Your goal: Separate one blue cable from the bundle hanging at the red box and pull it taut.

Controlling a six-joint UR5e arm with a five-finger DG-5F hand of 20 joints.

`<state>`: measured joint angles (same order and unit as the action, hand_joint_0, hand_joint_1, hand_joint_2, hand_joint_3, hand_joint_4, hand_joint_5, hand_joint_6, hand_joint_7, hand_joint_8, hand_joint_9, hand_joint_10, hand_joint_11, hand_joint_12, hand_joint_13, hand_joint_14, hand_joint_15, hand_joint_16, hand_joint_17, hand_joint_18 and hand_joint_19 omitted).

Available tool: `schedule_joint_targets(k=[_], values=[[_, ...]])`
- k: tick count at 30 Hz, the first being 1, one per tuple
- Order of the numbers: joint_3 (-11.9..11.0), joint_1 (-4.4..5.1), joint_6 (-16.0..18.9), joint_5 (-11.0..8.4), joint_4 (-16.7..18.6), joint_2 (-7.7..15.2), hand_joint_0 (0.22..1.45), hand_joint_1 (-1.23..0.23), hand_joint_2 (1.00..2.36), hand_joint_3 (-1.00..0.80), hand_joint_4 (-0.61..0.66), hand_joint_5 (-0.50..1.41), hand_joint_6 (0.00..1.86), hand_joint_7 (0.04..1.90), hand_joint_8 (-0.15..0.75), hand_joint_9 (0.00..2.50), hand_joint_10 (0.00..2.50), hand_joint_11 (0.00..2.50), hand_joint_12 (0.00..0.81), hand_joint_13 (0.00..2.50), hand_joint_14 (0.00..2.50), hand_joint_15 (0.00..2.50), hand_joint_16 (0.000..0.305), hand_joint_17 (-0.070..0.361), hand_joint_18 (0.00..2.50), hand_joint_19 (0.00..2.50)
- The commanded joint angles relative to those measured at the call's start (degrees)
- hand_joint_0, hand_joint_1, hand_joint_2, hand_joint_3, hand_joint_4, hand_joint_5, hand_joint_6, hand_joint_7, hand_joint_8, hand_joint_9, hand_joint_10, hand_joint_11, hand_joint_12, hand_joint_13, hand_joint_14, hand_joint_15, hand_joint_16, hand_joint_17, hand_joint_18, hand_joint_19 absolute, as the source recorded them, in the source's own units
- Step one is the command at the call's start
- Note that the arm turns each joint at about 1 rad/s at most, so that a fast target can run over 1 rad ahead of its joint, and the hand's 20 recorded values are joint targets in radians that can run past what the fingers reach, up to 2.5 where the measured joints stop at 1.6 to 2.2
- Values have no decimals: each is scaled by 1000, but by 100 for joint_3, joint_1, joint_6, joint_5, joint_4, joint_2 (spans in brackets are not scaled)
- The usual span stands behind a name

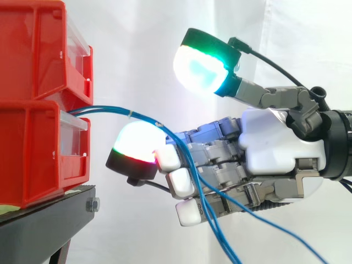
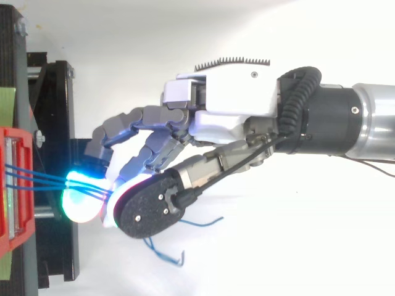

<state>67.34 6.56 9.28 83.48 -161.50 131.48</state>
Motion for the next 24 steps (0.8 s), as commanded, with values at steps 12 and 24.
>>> schedule_joint_targets(k=[12,24], values=[[-11,47,-49,1,48,0,700,-612,1020,-266,284,-122,503,1134,361,1067,17,546,350,1099,17,516,32,73,807,343],[-11,47,-84,1,48,9,644,-505,1008,-416,281,-117,504,1135,363,1123,18,566,355,1163,21,546,33,75,850,359]])
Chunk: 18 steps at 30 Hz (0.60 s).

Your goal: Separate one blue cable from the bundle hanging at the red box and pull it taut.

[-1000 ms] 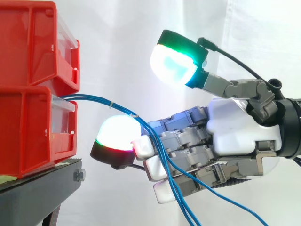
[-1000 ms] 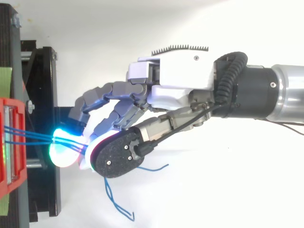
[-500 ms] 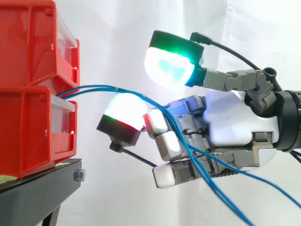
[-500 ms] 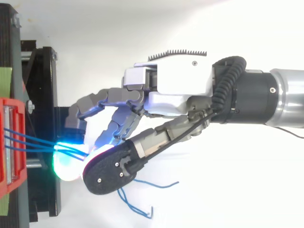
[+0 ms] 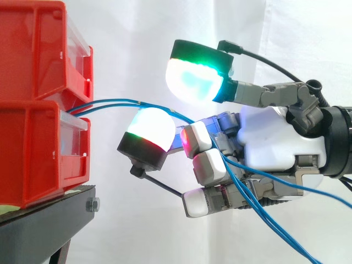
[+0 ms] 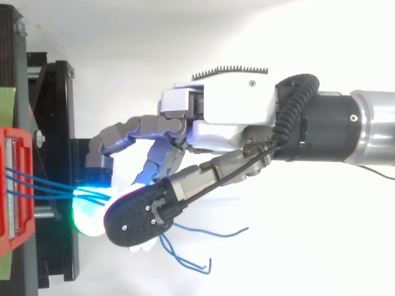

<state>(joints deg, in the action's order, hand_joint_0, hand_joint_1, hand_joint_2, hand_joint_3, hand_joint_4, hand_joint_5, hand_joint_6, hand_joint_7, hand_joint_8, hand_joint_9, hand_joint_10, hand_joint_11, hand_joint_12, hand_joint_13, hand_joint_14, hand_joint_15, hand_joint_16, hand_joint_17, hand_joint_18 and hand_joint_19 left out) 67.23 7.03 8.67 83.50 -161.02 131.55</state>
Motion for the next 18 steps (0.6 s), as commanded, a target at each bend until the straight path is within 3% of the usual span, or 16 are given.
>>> schedule_joint_targets(k=[1,6,13,18], values=[[1,0,-32,0,0,2,641,-485,1008,-417,285,-116,504,1126,365,1136,18,570,356,1173,19,553,34,76,855,359],[1,0,-76,0,0,-7,677,-477,1015,-330,284,-115,503,1116,365,1162,16,576,359,1204,19,558,34,76,877,367],[1,0,-85,-17,0,-7,754,-584,1024,-123,268,-105,504,1125,367,1206,17,587,356,1225,20,571,33,75,851,418],[1,0,-208,-26,0,-7,797,-641,1023,-125,265,-102,504,1149,370,1222,20,614,357,1230,18,578,32,72,817,464]])
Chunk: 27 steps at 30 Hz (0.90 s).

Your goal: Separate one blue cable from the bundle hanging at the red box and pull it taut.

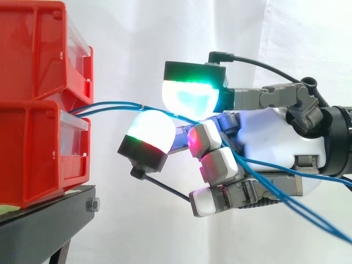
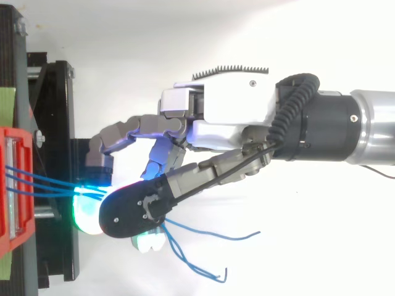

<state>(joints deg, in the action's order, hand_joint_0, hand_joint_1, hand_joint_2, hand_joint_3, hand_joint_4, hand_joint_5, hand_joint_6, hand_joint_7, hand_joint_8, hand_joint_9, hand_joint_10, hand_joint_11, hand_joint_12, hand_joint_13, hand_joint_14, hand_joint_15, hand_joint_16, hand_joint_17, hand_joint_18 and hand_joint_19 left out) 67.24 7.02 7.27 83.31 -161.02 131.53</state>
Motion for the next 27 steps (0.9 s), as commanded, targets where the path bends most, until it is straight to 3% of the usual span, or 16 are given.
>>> schedule_joint_targets(k=[1,6,9,15,19,27], values=[[0,1,-103,-8,0,-5,805,-650,1022,-142,273,-102,504,1147,365,1222,17,615,358,1229,19,585,32,71,811,470],[0,-8,-147,-16,0,-5,803,-672,1020,-232,265,-102,504,1164,362,1223,20,630,357,1225,21,581,31,71,822,448],[0,1,-165,-16,0,4,740,-672,1018,-290,276,-104,503,1177,360,1218,20,642,358,1232,21,575,31,70,864,398],[0,-8,-332,-16,0,-5,638,-548,1004,-451,277,-102,503,1196,366,1221,20,641,362,1238,22,586,33,74,884,407],[0,1,-385,-16,0,-5,662,-511,1009,-404,262,-99,503,1200,368,1237,20,642,361,1249,22,579,33,75,888,405],[0,-8,-393,-16,0,-5,758,-612,1022,-196,260,-98,503,1204,371,1255,20,665,369,1256,19,593,33,74,858,442]])
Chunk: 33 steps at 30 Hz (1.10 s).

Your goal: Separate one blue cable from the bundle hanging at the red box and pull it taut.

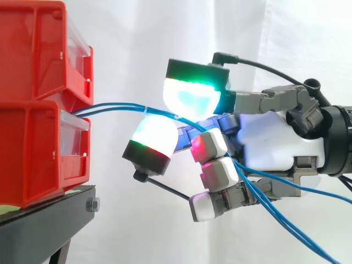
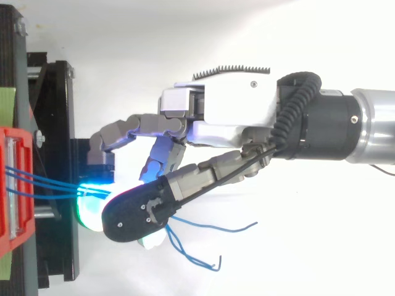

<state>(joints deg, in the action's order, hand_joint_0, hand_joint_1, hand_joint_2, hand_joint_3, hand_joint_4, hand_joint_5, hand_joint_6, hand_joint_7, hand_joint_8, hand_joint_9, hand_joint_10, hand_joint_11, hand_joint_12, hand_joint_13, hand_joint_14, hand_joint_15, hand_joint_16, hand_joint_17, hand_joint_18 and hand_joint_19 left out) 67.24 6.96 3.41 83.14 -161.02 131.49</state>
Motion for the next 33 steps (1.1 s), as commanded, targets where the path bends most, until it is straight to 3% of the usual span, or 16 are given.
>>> schedule_joint_targets(k=[1,6,10,14,21,25,26,29,33], values=[[0,-1,-16,0,0,-1,776,-647,1023,-179,262,-99,503,1207,375,1250,20,672,365,1248,21,593,33,73,844,455],[0,-28,-60,-9,-17,-1,820,-755,1019,-265,250,-109,502,1246,356,1196,22,694,370,1220,20,613,32,72,808,462],[0,-36,-104,-9,-26,-1,761,-799,1008,-410,257,-116,502,1288,356,1180,19,727,372,1220,22,600,32,71,868,399],[0,-63,-192,-9,-26,-1,666,-689,1000,-500,261,-108,501,1331,365,1222,23,744,379,1252,21,609,32,73,885,419],[-97,-133,-262,9,-167,-9,635,-515,1000,-500,245,-94,500,1373,368,1263,20,749,379,1272,21,616,35,78,909,434],[-211,-186,-315,-9,-483,-9,696,-521,1017,-289,232,-91,501,1352,364,1277,20,746,375,1285,22,624,35,78,911,450],[-316,-256,-315,-9,-633,-9,708,-541,1020,-207,226,-92,501,1332,364,1285,20,747,376,1284,21,628,35,79,904,468],[-404,-274,-341,9,-659,-1,718,-586,1023,-113,226,-93,501,1325,365,1290,22,740,378,1292,22,631,35,80,905,486],[-729,-344,-464,18,-879,-9,749,-673,1023,-78,230,-94,501,1344,375,1306,23,767,381,1304,21,638,35,78,901,492]])
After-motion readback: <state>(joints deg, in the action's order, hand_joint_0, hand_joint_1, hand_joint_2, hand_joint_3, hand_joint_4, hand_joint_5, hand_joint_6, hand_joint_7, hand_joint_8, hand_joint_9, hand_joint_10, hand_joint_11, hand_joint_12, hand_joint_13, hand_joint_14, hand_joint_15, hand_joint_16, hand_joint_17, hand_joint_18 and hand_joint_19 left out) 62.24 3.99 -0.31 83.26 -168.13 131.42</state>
